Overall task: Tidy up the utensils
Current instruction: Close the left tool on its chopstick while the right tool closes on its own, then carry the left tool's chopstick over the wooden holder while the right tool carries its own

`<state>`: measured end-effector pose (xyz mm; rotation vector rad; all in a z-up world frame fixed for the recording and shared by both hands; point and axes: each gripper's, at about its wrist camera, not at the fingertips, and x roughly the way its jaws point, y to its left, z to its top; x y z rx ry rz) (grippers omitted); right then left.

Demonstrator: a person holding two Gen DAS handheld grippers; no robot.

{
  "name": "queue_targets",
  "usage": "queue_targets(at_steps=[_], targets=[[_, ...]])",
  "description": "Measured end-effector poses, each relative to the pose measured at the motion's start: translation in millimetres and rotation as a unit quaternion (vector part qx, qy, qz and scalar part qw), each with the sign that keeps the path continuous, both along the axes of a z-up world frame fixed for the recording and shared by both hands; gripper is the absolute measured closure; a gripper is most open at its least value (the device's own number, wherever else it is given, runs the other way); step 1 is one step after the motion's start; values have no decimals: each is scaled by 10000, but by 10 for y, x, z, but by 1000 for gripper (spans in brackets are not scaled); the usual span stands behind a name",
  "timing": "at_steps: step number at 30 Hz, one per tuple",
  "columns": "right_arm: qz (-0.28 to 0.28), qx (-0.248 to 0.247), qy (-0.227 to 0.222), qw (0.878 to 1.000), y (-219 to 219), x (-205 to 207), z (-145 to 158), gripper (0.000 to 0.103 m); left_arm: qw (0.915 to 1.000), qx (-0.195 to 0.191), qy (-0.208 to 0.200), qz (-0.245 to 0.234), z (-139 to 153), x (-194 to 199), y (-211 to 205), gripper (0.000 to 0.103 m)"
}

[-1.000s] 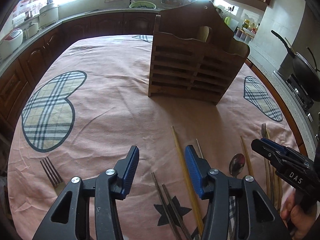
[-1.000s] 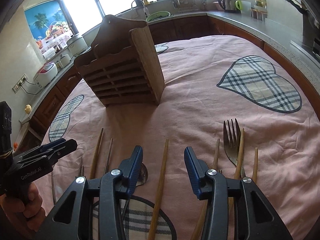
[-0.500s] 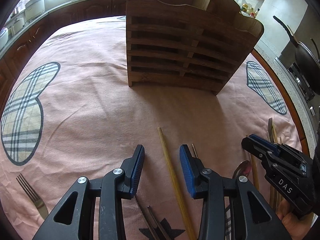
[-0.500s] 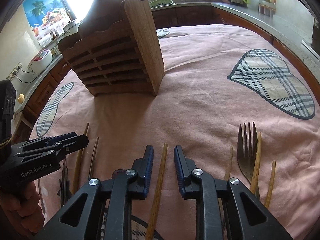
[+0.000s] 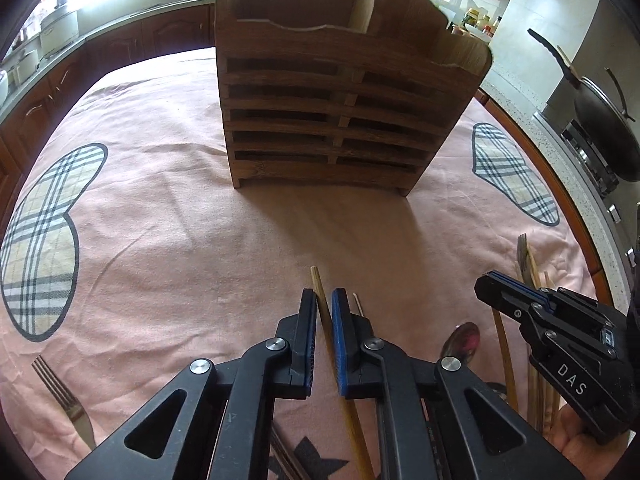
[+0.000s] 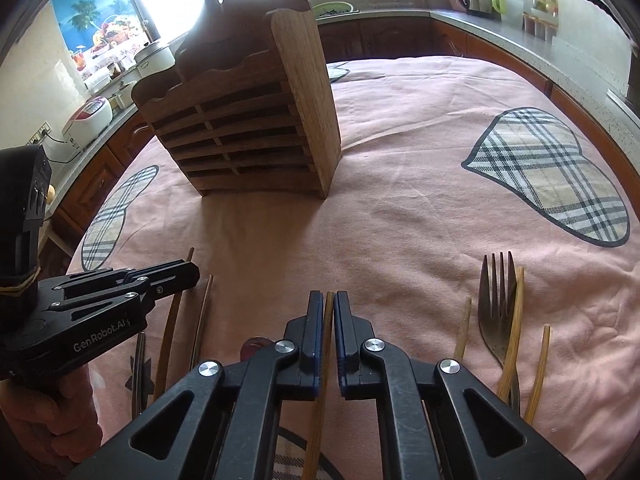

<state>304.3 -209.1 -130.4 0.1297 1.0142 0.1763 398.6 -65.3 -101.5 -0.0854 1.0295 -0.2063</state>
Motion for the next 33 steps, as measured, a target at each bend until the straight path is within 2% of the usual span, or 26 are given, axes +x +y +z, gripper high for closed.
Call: queue_targets(at_steps=[11, 19, 24, 33], targets=[[3, 351, -719, 9968, -25, -327, 660, 99, 9958, -647, -642, -40, 648, -674, 344, 98], [35, 398, -1250, 9914, -20, -558, 1131, 99, 9906, -849, -1064, -93, 1055, -1194, 612, 98], [25, 417, -1447, 9886, -28, -634, 1309, 99, 9871, -953, -1284, -29, 1262, -1420, 746, 99], [82, 449, -1734, 9838, 20, -724, 1520, 99, 9823, -1008, -1580, 64, 1502, -1548, 858, 99]])
